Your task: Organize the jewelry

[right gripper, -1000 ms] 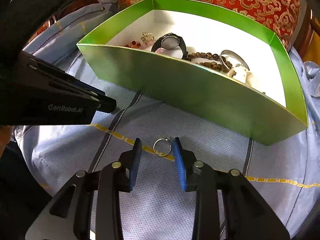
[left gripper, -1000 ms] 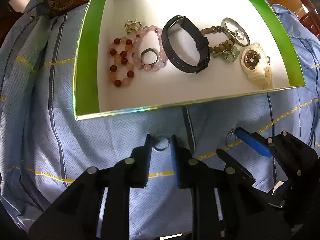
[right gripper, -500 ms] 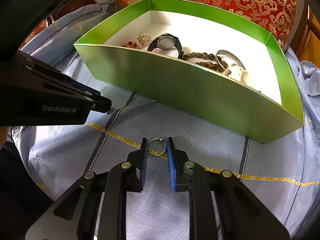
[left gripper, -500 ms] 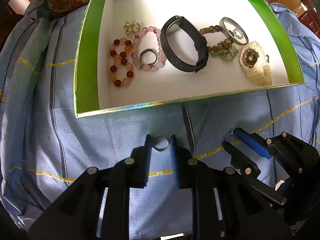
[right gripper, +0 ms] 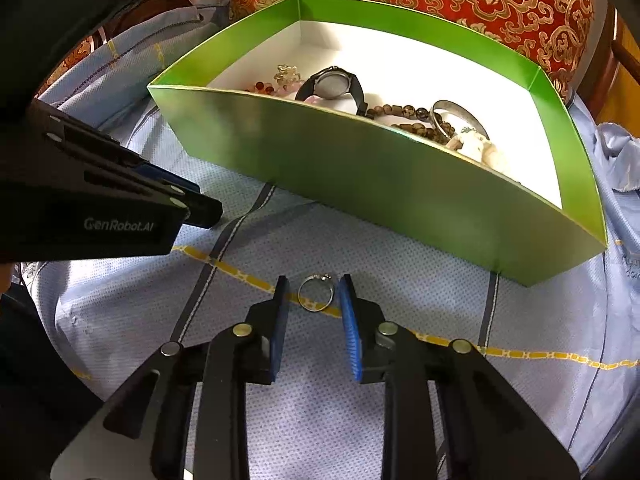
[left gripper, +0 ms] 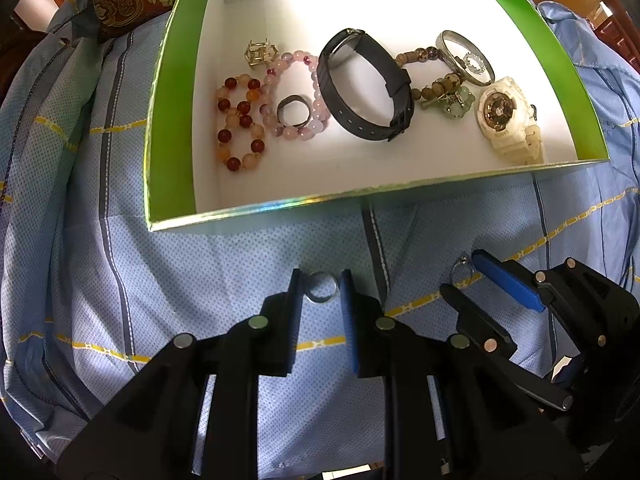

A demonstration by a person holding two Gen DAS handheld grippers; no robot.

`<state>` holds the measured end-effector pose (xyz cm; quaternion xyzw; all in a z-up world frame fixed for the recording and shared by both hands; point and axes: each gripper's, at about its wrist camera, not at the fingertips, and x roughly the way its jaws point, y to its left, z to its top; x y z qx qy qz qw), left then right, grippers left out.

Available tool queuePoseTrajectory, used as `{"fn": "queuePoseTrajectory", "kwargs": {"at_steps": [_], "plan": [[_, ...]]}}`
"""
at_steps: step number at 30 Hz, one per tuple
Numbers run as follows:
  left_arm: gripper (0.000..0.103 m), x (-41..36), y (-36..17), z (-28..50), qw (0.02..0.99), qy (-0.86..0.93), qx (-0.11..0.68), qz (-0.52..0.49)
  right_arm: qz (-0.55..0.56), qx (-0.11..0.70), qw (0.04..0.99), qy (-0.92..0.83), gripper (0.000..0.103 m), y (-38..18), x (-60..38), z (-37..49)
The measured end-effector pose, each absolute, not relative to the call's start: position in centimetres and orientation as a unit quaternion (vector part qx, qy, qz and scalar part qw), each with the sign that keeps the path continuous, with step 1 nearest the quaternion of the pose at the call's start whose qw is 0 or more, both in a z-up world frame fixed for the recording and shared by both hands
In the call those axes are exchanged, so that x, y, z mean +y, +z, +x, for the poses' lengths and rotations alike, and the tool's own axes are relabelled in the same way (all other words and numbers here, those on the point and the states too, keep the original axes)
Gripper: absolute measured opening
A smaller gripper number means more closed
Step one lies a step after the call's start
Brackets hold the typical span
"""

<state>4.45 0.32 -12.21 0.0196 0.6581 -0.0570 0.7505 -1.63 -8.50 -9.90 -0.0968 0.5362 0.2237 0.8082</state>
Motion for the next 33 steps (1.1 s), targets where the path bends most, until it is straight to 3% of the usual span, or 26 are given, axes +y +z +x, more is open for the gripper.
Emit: {"fn": "queuePoseTrajectory", "kwargs": {"at_steps": [4, 26, 27, 29, 30, 33], "plan": [[0.019, 0.2, -12.2, 4.4, 0.751, -0.057, 0.657, 0.013, -0.097, 0.535, 0.809, 0.224, 0.019, -9.8, -8.5, -1.7], [0.019, 0.3, -12.4, 4.2, 0.749, -0.074, 0.658, 0.023, -0.092, 0.552, 0.809, 0.18, 0.019, -9.6, -11.6, -2.4], [0.019, 0.4, -12.4, 4.3, 0.749, -0.075, 0.658, 0.021, -0.09, 0.55, 0.81, 0.181, 0.02, -9.6, -11.8, -2.4], [0.019, 0.5, -12.4, 4.4, 0.748, -0.075, 0.659, 0.018, -0.087, 0.551, 0.811, 0.174, 0.037, -9.7, -12.1, -2.4], [0.02, 0.6, -12.5, 4.4, 0.748, -0.075, 0.659, 0.019, -0.084, 0.552, 0.811, 0.172, 0.04, -9.7, -12.2, -2.4], [0.024, 0.6, -12.5, 4.4, 0.748, -0.078, 0.658, 0.02, -0.08, 0.553, 0.811, 0.174, 0.041, -9.8, -12.3, -2.5]]}}
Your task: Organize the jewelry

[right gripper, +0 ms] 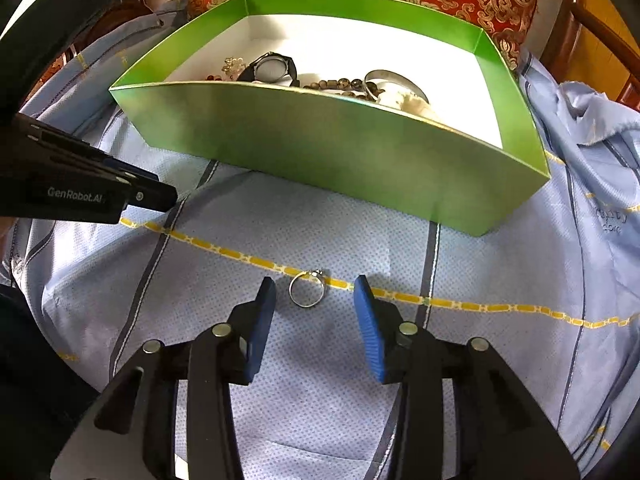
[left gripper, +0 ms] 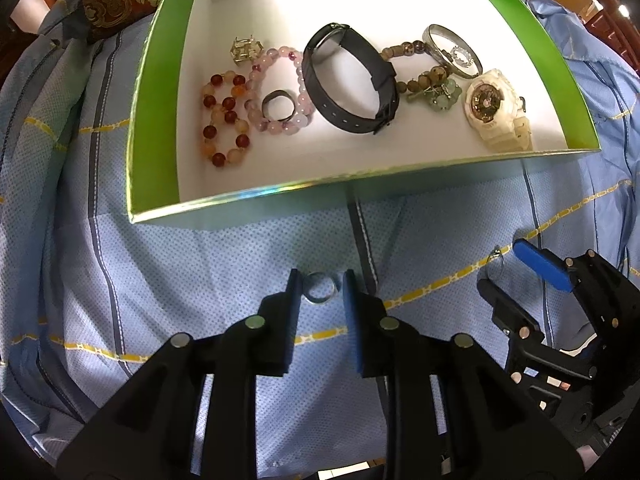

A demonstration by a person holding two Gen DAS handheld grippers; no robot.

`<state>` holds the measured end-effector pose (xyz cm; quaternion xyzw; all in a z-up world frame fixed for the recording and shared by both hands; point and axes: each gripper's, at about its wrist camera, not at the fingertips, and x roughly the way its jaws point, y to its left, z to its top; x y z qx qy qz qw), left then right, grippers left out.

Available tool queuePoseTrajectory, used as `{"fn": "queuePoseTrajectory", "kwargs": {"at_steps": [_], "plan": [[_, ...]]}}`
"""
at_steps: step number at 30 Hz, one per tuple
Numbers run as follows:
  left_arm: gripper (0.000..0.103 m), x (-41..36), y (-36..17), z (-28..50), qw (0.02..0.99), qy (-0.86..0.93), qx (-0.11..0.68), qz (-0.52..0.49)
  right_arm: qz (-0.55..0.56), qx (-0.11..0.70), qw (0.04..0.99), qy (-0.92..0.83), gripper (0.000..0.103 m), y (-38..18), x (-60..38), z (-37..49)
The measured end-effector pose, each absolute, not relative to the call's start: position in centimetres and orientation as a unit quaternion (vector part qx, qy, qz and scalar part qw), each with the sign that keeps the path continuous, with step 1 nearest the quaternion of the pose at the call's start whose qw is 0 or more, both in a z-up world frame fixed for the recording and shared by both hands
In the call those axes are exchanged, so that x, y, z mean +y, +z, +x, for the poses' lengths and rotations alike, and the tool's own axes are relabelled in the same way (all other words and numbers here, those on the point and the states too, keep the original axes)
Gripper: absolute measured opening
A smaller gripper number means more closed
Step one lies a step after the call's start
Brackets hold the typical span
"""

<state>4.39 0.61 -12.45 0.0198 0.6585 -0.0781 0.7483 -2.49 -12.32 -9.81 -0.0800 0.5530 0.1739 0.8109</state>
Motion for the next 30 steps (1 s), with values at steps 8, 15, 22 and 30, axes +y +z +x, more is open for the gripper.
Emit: {"fn": "queuePoseTrajectory", "kwargs": {"at_steps": [8, 15, 22, 30], "plan": [[0.029, 0.1, -12.9, 4.4, 0.75, -0.082, 0.656, 0.027, -0.083, 0.551, 0.812, 0.177, 0.041, -9.9, -12.0, -2.6], [0.019, 0.3, -12.6, 4.3, 0.754, -0.073, 0.652, 0.033, -0.089, 0.551, 0.808, 0.189, 0.025, -9.8, -11.0, -2.3], [0.018, 0.5, -12.3, 4.3, 0.756, -0.075, 0.649, 0.035, -0.092, 0.55, 0.808, 0.191, 0.019, -9.8, -10.8, -2.3], [0.018, 0.2, -10.0, 3.4, 0.771, -0.09, 0.629, 0.034, -0.087, 0.547, 0.811, 0.187, 0.019, -9.1, -11.5, -2.4]]}}
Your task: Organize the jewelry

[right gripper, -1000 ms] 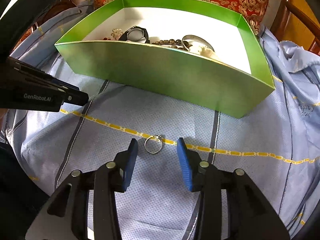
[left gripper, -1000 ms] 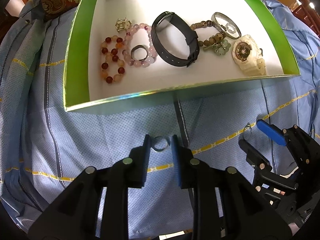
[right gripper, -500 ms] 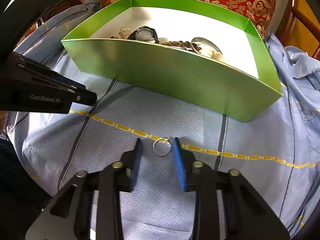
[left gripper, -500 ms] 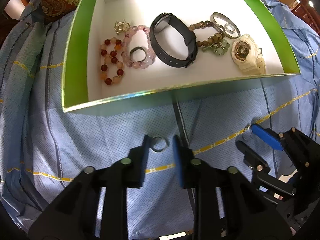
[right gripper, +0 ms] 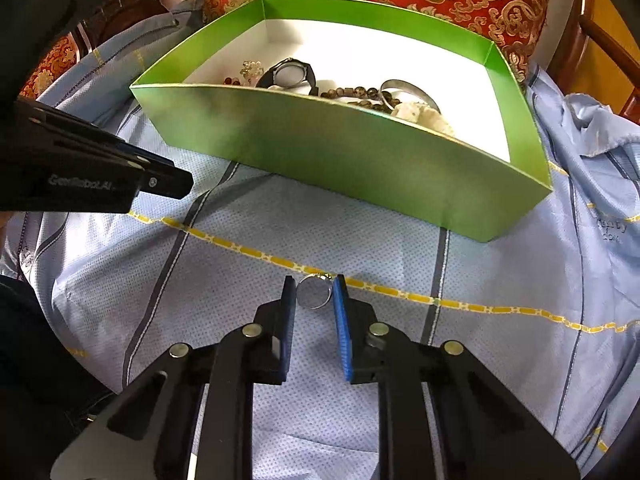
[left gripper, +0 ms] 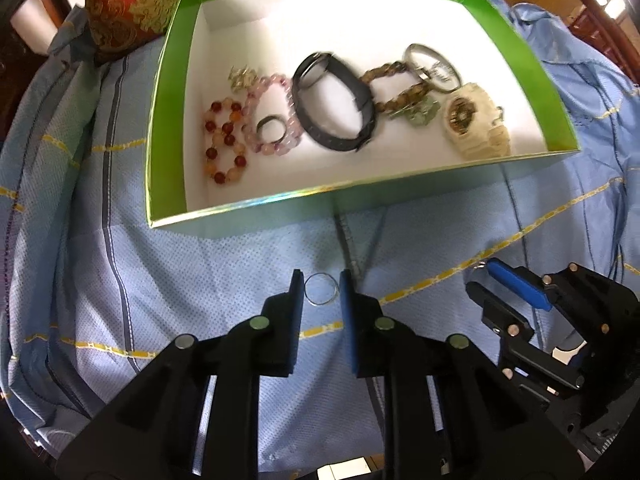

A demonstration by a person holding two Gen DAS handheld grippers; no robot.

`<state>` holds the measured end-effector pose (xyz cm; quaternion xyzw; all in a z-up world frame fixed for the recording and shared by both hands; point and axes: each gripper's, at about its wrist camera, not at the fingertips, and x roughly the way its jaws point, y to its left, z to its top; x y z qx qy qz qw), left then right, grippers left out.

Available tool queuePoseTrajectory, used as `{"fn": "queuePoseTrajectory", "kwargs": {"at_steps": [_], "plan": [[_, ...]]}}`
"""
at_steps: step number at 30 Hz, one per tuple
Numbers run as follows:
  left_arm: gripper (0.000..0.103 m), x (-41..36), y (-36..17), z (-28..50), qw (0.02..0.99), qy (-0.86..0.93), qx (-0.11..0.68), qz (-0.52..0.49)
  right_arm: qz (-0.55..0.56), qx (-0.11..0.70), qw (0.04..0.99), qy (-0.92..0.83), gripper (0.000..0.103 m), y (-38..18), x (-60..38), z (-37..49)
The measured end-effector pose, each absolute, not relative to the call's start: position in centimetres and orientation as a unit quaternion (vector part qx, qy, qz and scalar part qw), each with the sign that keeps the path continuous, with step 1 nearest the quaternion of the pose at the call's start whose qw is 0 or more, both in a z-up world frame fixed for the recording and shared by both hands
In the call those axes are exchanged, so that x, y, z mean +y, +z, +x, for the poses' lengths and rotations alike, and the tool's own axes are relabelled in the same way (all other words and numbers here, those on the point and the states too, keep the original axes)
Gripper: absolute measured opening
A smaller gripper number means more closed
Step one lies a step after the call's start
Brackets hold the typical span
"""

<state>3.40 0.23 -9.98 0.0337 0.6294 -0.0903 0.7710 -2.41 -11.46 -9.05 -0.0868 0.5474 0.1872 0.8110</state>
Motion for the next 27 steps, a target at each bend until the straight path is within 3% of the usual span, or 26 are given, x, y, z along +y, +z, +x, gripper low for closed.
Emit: {"fn": "queuePoseTrajectory", "kwargs": {"at_steps": [16, 27], "plan": [[0.018, -1.3, -8.7, 2.1, 0.783, -0.109, 0.61, 0.047, -0.068, 0.544, 0.816, 0.181, 0.019, -8.3, -11.9, -2.4], [0.018, 2.3, -1.2, 4.8, 0.839, -0.12, 0.53, -0.039, -0.002, 0.462, 0.863, 0.205, 0.019, -0.3, -14.8, 1.0]]}}
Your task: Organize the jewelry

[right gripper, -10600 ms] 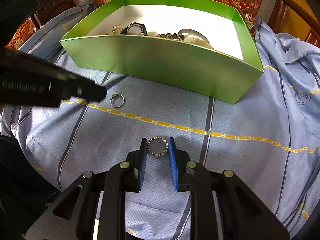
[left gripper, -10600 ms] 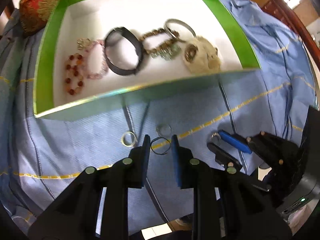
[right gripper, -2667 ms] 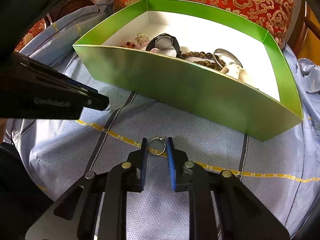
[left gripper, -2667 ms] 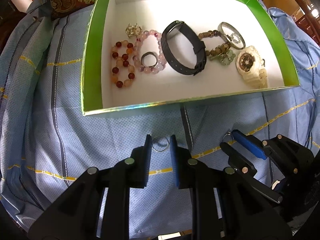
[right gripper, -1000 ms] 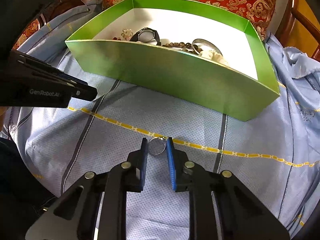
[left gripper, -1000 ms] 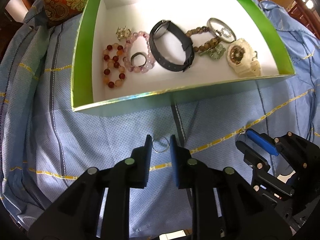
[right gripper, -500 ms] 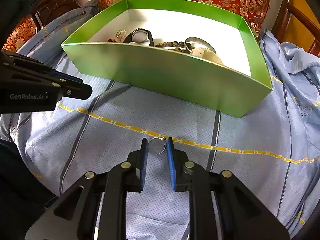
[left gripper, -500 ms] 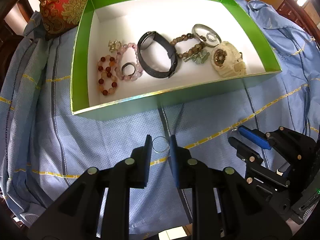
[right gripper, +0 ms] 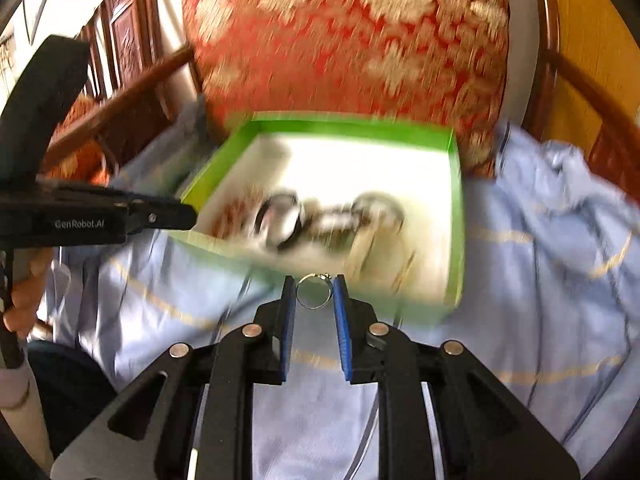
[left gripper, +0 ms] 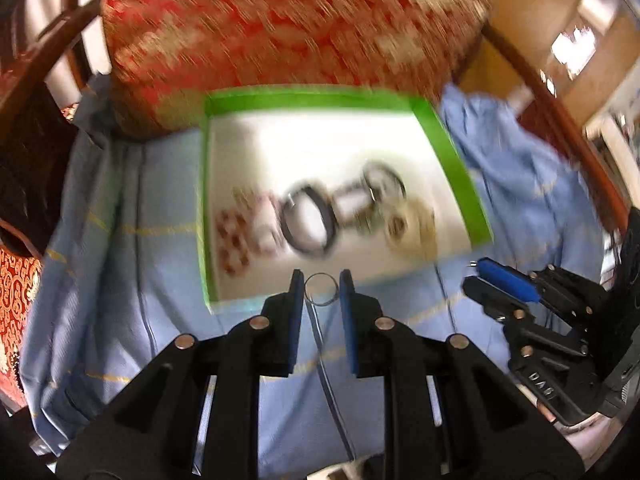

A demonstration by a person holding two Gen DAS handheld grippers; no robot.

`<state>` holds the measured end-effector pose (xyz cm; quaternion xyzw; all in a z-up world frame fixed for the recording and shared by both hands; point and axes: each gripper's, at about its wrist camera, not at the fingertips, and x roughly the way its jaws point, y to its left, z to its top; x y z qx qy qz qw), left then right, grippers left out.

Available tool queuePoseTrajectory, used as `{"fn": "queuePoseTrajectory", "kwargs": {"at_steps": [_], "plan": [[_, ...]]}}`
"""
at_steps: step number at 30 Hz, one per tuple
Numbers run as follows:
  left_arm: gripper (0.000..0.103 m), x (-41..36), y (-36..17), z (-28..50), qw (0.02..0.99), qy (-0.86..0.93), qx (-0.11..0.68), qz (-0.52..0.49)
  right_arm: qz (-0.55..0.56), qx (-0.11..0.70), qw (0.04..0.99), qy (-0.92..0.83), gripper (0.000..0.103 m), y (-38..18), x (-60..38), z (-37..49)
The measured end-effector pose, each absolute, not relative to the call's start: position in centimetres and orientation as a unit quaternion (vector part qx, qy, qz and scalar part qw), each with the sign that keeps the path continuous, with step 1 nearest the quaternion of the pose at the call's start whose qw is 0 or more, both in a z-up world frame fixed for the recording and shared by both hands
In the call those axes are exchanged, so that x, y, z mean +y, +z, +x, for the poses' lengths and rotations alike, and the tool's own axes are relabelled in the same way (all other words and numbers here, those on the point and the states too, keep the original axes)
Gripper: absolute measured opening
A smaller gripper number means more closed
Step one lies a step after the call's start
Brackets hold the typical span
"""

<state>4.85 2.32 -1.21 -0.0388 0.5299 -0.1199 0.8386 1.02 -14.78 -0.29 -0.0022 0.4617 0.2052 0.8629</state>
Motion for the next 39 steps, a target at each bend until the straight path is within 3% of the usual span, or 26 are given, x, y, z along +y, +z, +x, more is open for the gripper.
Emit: {"fn": "queuePoseTrajectory", "kwargs": {"at_steps": [13, 15, 17, 21, 23, 24, 27, 28, 30, 32, 39], "plan": [[0.018, 3.2, -7.1, 16.3, 0.826, -0.062, 0.555, -0.068, -0.03, 0.504, 0.849, 0.156, 0.02, -4.8, -12.0, 14.5], [0.026, 3.0, -7.5, 16.7, 0.824, -0.062, 0.559, -0.071, -0.038, 0.509, 0.847, 0.151, 0.029, -5.4, -11.6, 14.8], [0.036, 2.7, -7.5, 16.8, 0.823, -0.065, 0.561, -0.059, -0.037, 0.505, 0.849, 0.149, 0.052, -5.3, -11.7, 14.5], [0.043, 2.1, -6.0, 15.8, 0.835, -0.066, 0.545, -0.04, -0.018, 0.481, 0.861, 0.163, 0.057, -3.5, -12.8, 12.3], [0.046, 1.8, -5.0, 14.9, 0.846, -0.059, 0.528, -0.027, -0.007, 0.469, 0.868, 0.164, 0.071, -2.5, -13.9, 10.5], [0.049, 1.4, -4.0, 13.9, 0.857, -0.054, 0.513, -0.01, 0.0, 0.463, 0.871, 0.164, 0.073, -1.9, -14.5, 9.5], [0.07, 0.8, -1.7, 11.2, 0.873, -0.037, 0.486, 0.008, 0.011, 0.449, 0.879, 0.162, 0.081, -0.6, -15.7, 7.0], [0.082, 0.7, -1.1, 10.4, 0.876, -0.031, 0.482, 0.008, 0.014, 0.443, 0.883, 0.155, 0.085, -0.1, -16.2, 6.0], [0.089, 0.4, 0.8, 7.9, 0.894, -0.029, 0.448, 0.003, 0.02, 0.434, 0.889, 0.145, 0.099, 1.0, -16.8, 4.3], [0.098, -0.1, 2.3, 6.5, 0.907, -0.04, 0.42, 0.006, 0.024, 0.429, 0.893, 0.137, 0.1, 1.8, -17.4, 3.4], [0.099, -0.9, 2.1, 4.5, 0.904, -0.057, 0.424, 0.009, 0.005, 0.44, 0.891, 0.11, 0.1, 1.6, -16.9, 2.7]]}}
